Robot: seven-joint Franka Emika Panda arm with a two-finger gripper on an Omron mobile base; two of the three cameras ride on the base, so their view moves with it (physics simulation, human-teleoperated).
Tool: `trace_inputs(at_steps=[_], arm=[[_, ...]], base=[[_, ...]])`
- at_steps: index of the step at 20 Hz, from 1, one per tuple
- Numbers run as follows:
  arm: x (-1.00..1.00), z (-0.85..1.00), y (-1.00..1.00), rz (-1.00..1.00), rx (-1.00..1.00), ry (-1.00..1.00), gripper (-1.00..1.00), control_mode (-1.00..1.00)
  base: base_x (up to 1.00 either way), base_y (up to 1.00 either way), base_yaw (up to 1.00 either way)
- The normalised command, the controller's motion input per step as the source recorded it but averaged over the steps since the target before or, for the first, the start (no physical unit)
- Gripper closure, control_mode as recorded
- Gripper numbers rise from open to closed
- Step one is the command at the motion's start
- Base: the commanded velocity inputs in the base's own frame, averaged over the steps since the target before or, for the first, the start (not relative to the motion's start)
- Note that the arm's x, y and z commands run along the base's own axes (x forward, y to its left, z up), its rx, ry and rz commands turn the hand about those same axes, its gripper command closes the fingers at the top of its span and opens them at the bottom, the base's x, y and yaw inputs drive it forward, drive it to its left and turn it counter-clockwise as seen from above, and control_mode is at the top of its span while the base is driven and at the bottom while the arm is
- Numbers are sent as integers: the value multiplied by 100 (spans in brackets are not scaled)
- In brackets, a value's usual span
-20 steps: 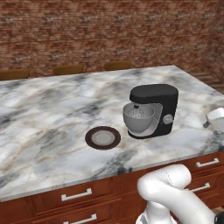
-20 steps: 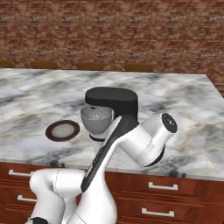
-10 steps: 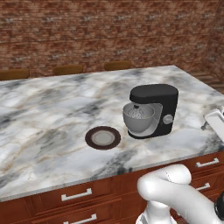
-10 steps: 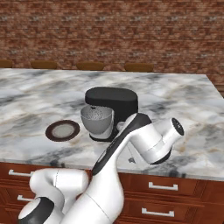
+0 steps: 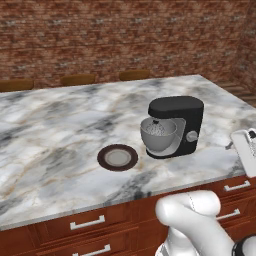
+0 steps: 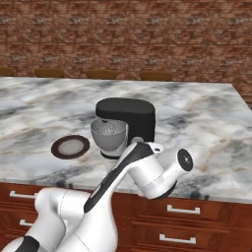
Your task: Add butter and sugar cubes to the stand mixer bowl and then turn on the stand mixer to begin making frosting.
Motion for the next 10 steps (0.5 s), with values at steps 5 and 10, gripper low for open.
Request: trace_inputs(at_steps=[5, 10], arm=[[22, 4, -27, -20, 24, 23, -100, -100], [14, 0, -14, -10, 21, 15, -100, -100]], base=[[0, 0, 0], [0, 0, 0]])
